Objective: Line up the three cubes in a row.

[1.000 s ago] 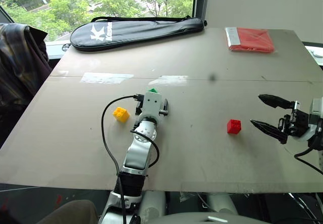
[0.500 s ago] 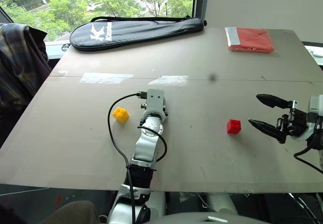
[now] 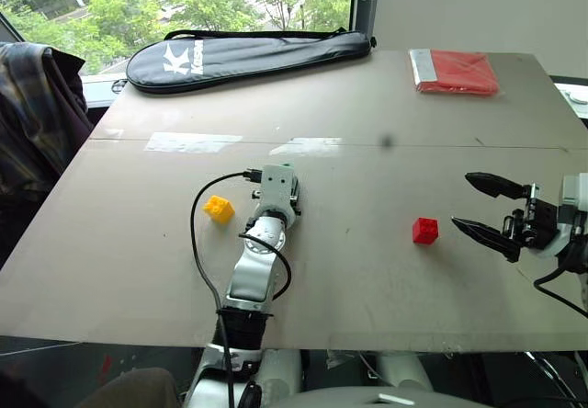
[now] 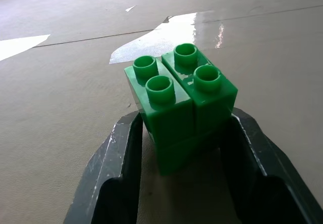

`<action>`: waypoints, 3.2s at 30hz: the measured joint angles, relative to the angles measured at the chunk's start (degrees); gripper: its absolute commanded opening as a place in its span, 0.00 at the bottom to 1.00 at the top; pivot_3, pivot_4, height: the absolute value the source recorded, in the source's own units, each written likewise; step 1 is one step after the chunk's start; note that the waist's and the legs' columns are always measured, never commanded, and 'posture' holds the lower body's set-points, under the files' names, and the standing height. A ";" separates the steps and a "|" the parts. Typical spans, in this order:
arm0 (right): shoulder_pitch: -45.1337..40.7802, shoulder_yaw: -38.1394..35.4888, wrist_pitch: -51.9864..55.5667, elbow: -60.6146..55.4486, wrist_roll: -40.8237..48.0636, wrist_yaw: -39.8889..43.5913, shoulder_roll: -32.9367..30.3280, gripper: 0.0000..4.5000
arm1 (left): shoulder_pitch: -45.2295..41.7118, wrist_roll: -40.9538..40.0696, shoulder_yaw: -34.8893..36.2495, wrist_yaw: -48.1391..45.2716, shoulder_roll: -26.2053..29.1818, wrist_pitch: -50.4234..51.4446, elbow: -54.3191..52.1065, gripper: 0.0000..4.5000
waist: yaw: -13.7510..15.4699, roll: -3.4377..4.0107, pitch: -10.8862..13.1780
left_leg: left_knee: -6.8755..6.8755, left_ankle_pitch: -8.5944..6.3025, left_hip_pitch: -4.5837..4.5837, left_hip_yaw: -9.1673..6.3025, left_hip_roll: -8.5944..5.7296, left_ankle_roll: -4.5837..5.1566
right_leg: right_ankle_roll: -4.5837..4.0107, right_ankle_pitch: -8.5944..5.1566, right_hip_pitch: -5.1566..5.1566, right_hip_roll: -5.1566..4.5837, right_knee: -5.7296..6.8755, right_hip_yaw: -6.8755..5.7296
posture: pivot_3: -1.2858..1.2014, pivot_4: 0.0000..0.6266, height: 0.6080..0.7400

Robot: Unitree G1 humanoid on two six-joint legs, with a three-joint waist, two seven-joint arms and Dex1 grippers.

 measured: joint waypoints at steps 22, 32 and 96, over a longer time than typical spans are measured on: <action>5.49 -4.21 -2.33 -2.85 -0.97 -2.62 2.44 1.00 | -11.75 -10.25 -17.46 -54.75 9.94 -19.06 17.13 0.67 | -0.03 0.01 0.00 | 0.01 0.00 -0.13 -0.01 0.00 0.01 | 0.00 -0.01 -0.06 0.03 -0.11 -0.03 | 0.52 0.24 0.76; 6.89 -4.25 -3.43 -3.89 -1.55 -3.63 3.66 1.00 | -10.86 -9.63 -16.47 -54.42 10.45 -23.29 17.89 0.99 | -0.02 0.02 0.00 | 0.01 0.00 -0.12 -0.02 0.00 0.01 | -0.01 -0.01 -0.07 0.03 -0.10 -0.02 | 0.52 0.24 0.76; 13.87 -4.50 -4.34 -4.52 -2.72 0.04 2.49 1.00 | -29.48 -5.19 -17.32 -65.20 8.38 -46.90 49.03 0.27 | 0.05 0.00 0.00 | 0.06 0.00 -0.37 -0.11 -0.01 0.02 | 0.02 0.00 -0.19 0.04 -0.19 -0.15 | 0.52 0.24 0.76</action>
